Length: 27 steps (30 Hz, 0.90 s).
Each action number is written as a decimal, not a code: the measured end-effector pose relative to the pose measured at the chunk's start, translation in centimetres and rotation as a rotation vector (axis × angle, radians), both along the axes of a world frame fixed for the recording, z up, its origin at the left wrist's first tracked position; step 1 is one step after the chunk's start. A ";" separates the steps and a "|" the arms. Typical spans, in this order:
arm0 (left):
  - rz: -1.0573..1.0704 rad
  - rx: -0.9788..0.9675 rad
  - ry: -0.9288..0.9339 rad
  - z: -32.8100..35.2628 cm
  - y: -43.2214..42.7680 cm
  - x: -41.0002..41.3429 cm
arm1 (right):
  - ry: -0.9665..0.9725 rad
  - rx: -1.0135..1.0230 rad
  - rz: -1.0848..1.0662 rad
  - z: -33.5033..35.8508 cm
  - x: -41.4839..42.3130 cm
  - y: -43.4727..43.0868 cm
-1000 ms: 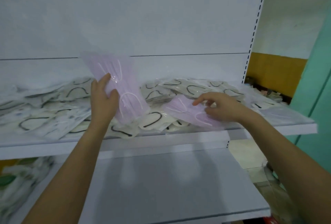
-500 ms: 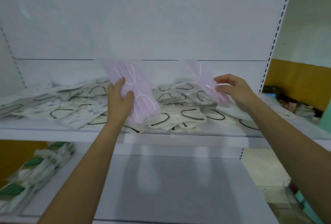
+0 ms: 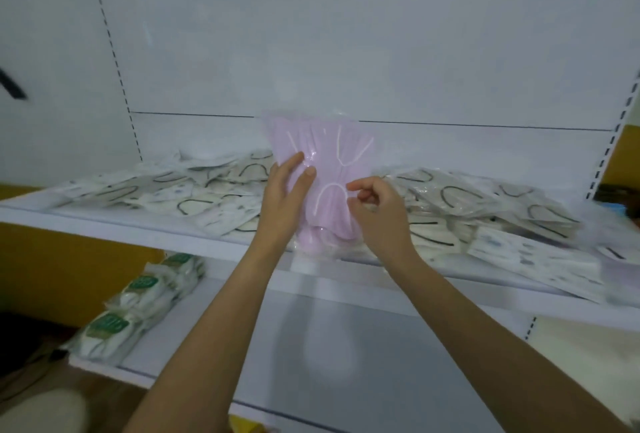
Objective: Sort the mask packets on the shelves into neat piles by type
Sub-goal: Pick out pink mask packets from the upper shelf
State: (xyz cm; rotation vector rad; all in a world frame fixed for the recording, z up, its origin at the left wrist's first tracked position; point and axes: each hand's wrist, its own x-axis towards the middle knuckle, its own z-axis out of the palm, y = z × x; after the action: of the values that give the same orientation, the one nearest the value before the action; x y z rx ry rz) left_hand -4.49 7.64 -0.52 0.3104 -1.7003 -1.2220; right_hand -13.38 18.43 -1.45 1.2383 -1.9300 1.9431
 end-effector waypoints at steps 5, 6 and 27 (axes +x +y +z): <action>0.054 -0.053 -0.072 -0.5 -3.8 4.9 | 0.113 0.036 0.092 -0.5 3.3 -3.7; 0.059 -0.060 -0.100 -0.6 -4.8 6.0 | 0.116 0.042 0.130 -0.6 4.1 -4.4; 0.048 0.539 -0.415 -21.4 -20.8 27.5 | -0.441 0.534 0.551 -22.2 25.1 -21.8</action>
State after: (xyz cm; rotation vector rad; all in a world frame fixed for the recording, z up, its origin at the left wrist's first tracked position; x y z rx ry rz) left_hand 23.02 -13.17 -21.97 0.9806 -1.6568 -1.6525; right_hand 11.75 -3.40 -23.69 1.7435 -2.6876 2.1612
